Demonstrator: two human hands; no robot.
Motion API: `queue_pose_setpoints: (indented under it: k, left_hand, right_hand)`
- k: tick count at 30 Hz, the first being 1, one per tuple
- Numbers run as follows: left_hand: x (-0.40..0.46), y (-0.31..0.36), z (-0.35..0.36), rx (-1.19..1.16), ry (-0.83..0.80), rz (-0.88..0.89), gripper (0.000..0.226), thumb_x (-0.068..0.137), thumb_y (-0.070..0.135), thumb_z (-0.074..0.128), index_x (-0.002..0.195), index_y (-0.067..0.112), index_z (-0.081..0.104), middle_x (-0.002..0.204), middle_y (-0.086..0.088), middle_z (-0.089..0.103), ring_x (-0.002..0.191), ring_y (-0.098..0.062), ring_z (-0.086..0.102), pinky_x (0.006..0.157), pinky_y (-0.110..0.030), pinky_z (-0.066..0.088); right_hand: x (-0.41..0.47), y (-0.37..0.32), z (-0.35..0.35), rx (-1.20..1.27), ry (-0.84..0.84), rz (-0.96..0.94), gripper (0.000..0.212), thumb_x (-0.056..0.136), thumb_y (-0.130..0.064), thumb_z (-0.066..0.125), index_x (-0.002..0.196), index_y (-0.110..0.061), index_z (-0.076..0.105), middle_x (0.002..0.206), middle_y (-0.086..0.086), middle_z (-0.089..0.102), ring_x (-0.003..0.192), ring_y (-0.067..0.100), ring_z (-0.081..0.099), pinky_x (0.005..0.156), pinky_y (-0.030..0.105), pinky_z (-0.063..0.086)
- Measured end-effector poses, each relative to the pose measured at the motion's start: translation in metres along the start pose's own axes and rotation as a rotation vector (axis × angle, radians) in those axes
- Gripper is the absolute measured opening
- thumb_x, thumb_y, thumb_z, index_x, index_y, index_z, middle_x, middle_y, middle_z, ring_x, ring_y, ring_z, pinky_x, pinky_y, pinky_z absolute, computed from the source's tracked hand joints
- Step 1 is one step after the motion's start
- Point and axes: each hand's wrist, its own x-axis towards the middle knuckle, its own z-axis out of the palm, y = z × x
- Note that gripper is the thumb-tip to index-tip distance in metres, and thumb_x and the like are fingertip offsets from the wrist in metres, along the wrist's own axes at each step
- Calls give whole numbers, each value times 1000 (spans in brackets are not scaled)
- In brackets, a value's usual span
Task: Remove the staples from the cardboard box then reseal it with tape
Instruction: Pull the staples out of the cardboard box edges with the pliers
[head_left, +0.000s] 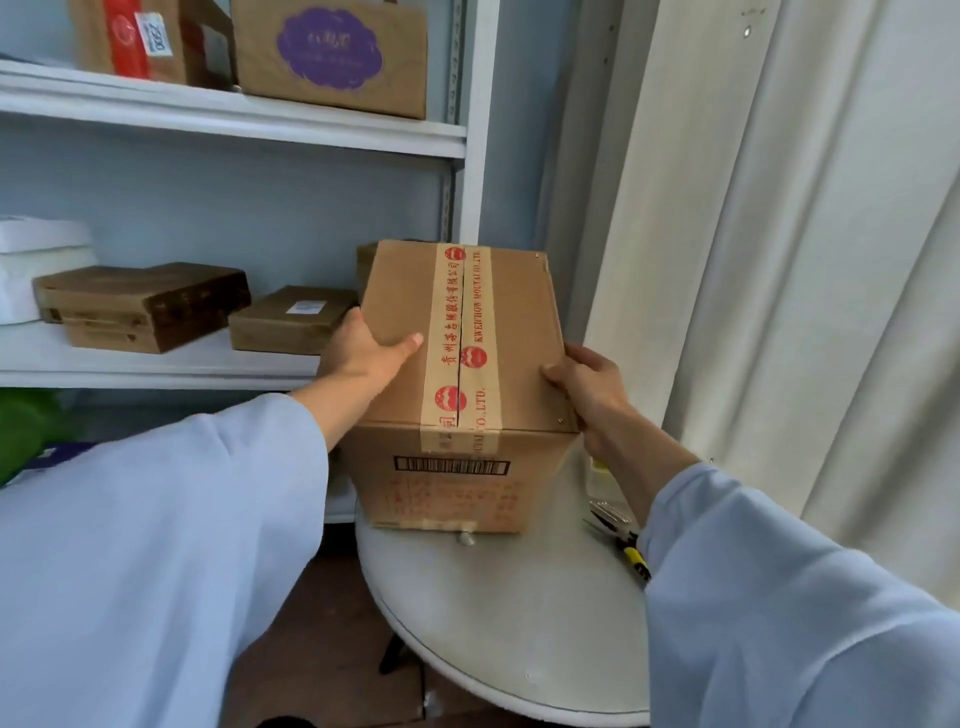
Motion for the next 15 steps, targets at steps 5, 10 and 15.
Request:
queue_pose_setpoints:
  k: [5, 10, 15]
  left_hand:
    - [12, 6, 4, 307, -96, 53, 65, 90, 52, 51, 140, 15, 32, 134, -12, 47, 118, -32, 51, 92, -46, 46]
    - [-1, 15, 15, 644, -48, 178, 46, 98, 45, 36, 135, 17, 40, 146, -15, 29, 134, -34, 30, 106, -49, 31]
    - [-15, 23, 42, 703, -264, 452, 48, 101, 40, 28, 148, 29, 26, 158, 1, 16, 145, -22, 13, 115, -56, 4]
  right_hand:
    - [7, 0, 5, -47, -26, -26, 46, 98, -19, 52, 142, -15, 41, 127, 2, 59, 108, 20, 59, 82, 31, 53]
    - [10, 2, 8, -63, -31, 50, 45, 99, -32, 50, 139, -13, 45, 122, 4, 61, 103, 20, 58, 75, 30, 47]
    - [12, -2, 10, -84, -29, 178, 37, 99, -36, 46, 125, -9, 49, 110, 8, 56, 97, 23, 52, 74, 35, 46]
